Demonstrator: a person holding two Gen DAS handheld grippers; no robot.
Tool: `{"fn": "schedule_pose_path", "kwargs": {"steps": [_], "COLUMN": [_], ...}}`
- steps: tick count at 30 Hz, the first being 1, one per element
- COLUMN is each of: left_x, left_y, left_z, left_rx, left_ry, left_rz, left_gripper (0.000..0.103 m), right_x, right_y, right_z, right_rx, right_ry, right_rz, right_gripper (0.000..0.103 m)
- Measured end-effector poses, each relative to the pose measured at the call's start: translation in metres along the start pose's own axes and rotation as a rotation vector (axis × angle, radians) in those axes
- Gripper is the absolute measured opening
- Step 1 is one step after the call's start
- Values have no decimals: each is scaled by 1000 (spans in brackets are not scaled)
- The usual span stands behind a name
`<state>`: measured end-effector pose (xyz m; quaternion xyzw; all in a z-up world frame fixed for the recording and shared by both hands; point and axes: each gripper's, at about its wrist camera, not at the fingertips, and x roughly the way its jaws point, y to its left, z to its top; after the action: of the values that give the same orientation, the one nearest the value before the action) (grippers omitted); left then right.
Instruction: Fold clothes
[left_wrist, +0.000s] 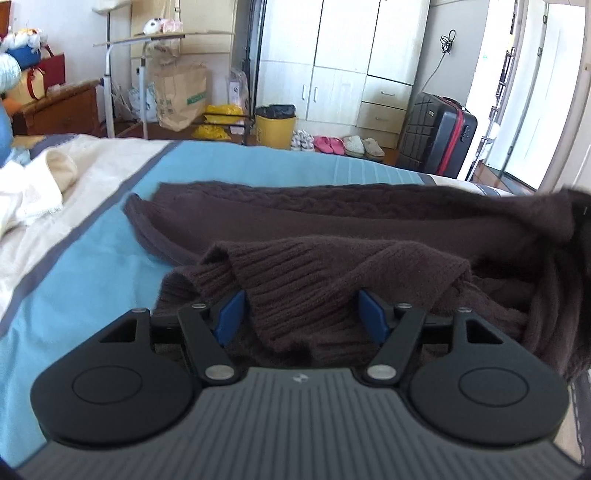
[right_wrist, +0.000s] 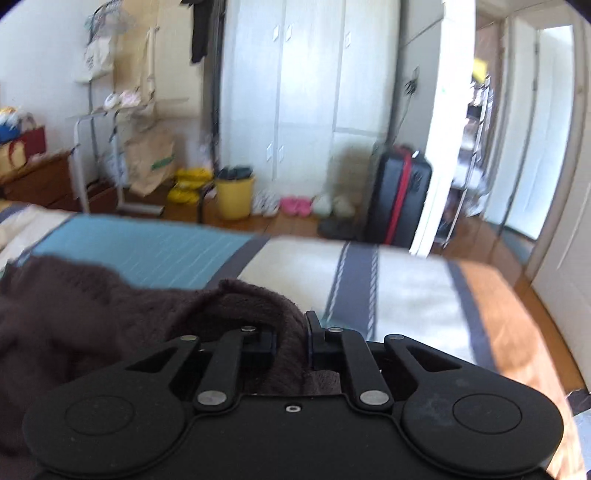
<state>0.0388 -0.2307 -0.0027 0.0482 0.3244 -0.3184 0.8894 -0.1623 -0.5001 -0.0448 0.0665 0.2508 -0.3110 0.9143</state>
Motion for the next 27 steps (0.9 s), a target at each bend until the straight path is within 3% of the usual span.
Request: {"fn": "schedule_pose_path", "kwargs": {"steps": [2,6,8,11,15,20,22,27], "left_x": [-6,-18,-23,-17,1,16,16,17], "left_y": [3,25,26,18,15,8,1,-10], "left_z": [2,8,8,5,3,-1,-4,-8], "left_rx": [-38,-235,-204,-98,-127,-121,-79,-36], "left_ry": [-12,-26,-68,-83,-20,28,27,30], "left_rz": [4,-86,-60,3,-51,-93,-80,-63], "left_gripper": [66,66,67,67,67,67,69,78], "right_x": [-2,-4,0,6,21,32,28,1], "right_y": [-14,-42,-61,-94,-140,-160,-160,-170], "right_z": [15,36,37,18,-11,-31,-31,-36], "right_rx": [120,236,299,347,430,465,473,556], "right_ry": [-48,-149,-161,-138,-49,78,83,100], "right_rz": [-32,-114,-133,-233,-356,-290,-287,-246], "right_gripper": [13,13,13,13,13,20,35,41]}}
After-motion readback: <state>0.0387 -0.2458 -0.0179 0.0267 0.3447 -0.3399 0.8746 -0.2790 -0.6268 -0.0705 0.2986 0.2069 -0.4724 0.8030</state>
